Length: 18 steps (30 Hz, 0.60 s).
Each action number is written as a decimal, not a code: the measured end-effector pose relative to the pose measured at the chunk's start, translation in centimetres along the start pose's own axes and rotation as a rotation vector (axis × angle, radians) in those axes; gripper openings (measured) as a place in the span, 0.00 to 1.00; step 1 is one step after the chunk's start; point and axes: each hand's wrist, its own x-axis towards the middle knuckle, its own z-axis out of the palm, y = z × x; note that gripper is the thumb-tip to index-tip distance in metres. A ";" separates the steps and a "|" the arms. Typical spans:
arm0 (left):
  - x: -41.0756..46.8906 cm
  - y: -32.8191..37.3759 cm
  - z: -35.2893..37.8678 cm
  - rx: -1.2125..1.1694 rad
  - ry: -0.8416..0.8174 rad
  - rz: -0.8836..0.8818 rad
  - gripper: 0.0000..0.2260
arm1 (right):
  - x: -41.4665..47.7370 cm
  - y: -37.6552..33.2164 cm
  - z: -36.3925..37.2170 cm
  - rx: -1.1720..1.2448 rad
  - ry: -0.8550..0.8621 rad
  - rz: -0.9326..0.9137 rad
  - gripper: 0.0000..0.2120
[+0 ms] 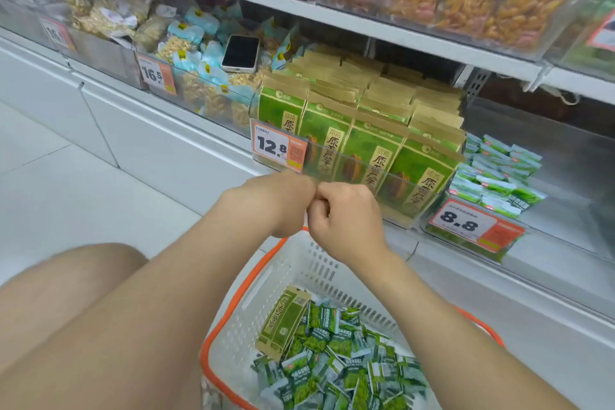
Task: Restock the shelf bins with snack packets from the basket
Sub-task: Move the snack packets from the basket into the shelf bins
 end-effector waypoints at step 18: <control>2.5 0.3 13.3 0.038 -0.505 -0.029 0.16 | -17.1 7.7 17.8 -0.469 -1.195 -0.041 0.41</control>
